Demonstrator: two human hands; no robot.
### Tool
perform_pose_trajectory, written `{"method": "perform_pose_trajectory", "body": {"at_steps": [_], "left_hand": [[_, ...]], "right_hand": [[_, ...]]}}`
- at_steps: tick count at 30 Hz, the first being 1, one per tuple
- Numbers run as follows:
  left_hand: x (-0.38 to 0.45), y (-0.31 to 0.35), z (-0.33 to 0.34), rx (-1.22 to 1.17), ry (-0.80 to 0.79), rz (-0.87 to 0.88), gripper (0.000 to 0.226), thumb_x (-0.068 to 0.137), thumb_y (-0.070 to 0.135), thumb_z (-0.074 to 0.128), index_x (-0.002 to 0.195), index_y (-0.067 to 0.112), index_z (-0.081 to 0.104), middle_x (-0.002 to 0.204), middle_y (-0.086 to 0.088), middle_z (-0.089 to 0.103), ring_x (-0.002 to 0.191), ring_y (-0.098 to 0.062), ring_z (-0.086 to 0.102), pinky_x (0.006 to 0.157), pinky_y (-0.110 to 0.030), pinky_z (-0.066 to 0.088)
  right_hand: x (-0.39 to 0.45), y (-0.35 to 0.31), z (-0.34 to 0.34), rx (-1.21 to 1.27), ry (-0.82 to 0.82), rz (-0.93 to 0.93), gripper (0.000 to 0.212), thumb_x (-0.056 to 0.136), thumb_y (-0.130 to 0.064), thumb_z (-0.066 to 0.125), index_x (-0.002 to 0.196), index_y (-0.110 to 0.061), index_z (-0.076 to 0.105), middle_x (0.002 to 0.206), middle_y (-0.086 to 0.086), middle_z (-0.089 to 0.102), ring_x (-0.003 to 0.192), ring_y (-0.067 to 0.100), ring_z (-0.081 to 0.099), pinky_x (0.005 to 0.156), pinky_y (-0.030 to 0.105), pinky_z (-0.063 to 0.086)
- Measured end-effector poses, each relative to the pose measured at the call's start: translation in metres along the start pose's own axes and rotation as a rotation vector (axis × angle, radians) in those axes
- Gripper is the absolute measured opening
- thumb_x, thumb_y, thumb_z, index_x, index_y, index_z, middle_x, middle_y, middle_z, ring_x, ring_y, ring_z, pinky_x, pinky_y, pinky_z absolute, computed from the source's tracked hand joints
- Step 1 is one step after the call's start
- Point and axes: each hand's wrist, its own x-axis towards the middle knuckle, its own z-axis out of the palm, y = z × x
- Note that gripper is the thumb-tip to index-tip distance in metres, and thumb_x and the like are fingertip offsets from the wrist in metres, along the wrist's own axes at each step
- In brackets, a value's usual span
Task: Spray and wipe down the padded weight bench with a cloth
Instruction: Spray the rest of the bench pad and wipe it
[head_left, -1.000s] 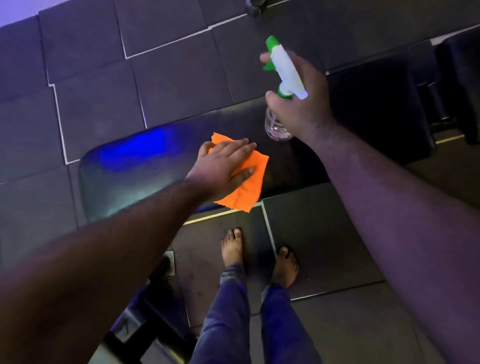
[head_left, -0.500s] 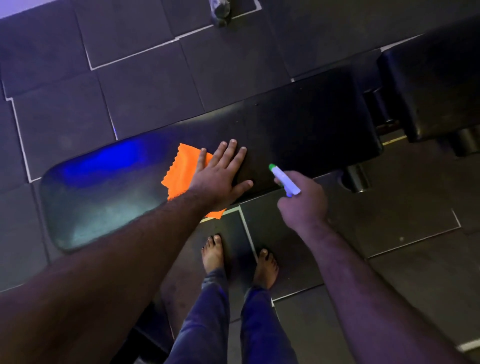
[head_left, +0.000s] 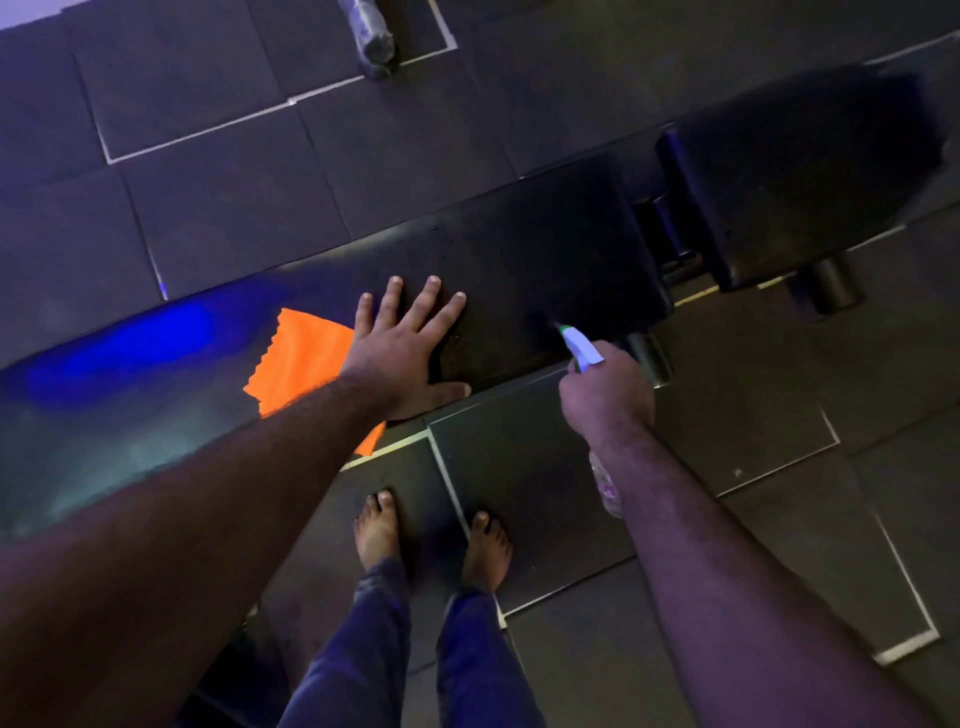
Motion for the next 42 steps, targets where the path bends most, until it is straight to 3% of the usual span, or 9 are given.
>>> {"method": "perform_pose_trajectory", "body": {"at_steps": [5,8,13,18,21,26,31,34,42], "left_hand": [[0.031,0.025,-0.003,0.066,-0.006,0.157,0.118,0.084,0.090,0.054,0.168,0.047,-0.018,0.182,0.000,-0.017,0.166,-0.038,-0.017,0.132,-0.062,0.000],[0.047,0.036,-0.006,0.098,-0.055,0.182,0.109,0.091,0.085,0.051,0.168,0.047,-0.016,0.181,-0.001,-0.017,0.167,-0.037,-0.013,0.132,-0.060,0.002],[0.050,0.042,-0.006,0.075,-0.074,0.157,0.098,0.097,0.076,0.054,0.168,0.050,-0.009,0.182,-0.001,-0.012,0.167,-0.038,-0.009,0.133,-0.063,0.005],[0.051,0.040,-0.028,0.062,-0.172,0.152,0.097,0.099,0.069,0.060,0.169,0.051,-0.004,0.182,0.002,-0.010,0.168,-0.035,-0.006,0.132,-0.060,0.009],[0.053,0.032,-0.045,0.054,-0.218,0.181,0.090,0.102,0.063,0.059,0.171,0.046,0.004,0.183,0.003,-0.005,0.168,-0.031,-0.002,0.133,-0.057,0.012],[0.037,0.012,-0.052,0.076,-0.148,0.192,0.089,0.104,0.064,0.054,0.172,0.040,0.003,0.183,0.000,0.002,0.169,-0.025,0.001,0.134,-0.058,-0.003],[0.007,-0.045,-0.046,0.091,-0.008,-0.056,0.095,0.094,0.084,0.043,0.172,0.041,0.007,0.182,0.003,0.008,0.168,-0.028,-0.003,0.124,-0.070,-0.017],[-0.012,-0.069,-0.037,0.035,-0.064,-0.171,0.102,0.090,0.092,0.037,0.172,0.043,0.003,0.183,0.003,0.004,0.168,-0.028,-0.002,0.126,-0.073,-0.015],[-0.039,-0.081,-0.021,-0.026,0.033,-0.136,0.096,0.096,0.082,0.043,0.173,0.039,0.004,0.183,0.001,0.002,0.169,-0.024,-0.001,0.128,-0.073,-0.008]], "right_hand": [[0.029,0.013,-0.026,-0.008,0.000,0.009,0.008,0.095,-0.021,0.062,0.096,-0.029,0.061,0.083,-0.008,0.058,0.075,0.022,0.055,0.064,0.032,0.038],[0.046,0.014,-0.039,-0.029,0.040,0.028,0.004,0.098,-0.025,0.062,0.101,-0.029,0.062,0.091,-0.002,0.061,0.069,0.017,0.051,0.059,0.029,0.036],[0.077,0.007,-0.068,0.018,0.034,0.099,0.034,0.096,-0.023,0.060,0.129,-0.021,0.070,0.121,0.006,0.073,0.088,0.026,0.059,0.076,0.030,0.044],[0.111,-0.041,-0.088,-0.113,-0.080,-0.067,0.054,0.091,-0.018,0.056,0.142,-0.036,0.065,0.136,0.005,0.070,0.119,0.033,0.068,0.087,0.031,0.051],[0.126,-0.074,-0.087,-0.172,-0.062,-0.118,0.056,0.088,-0.018,0.057,0.139,-0.038,0.066,0.133,0.007,0.071,0.118,0.035,0.069,0.092,0.035,0.054],[0.143,-0.101,-0.077,-0.231,-0.048,-0.128,0.051,0.086,-0.016,0.059,0.131,-0.036,0.069,0.111,0.003,0.073,0.084,0.027,0.068,0.066,0.029,0.048],[0.129,-0.119,-0.050,-0.276,-0.075,-0.126,0.042,0.083,-0.017,0.065,0.126,-0.017,0.068,0.075,-0.001,0.051,0.060,0.021,0.050,0.052,0.026,0.039],[0.110,-0.135,-0.027,-0.273,-0.118,-0.172,0.038,0.085,-0.020,0.064,0.123,-0.018,0.068,0.079,0.000,0.057,0.059,0.019,0.046,0.051,0.025,0.034],[0.069,-0.172,0.005,-0.358,-0.191,-0.259,0.031,0.085,-0.015,0.059,0.114,-0.023,0.066,0.077,-0.003,0.053,0.062,0.018,0.050,0.051,0.027,0.037]]}}
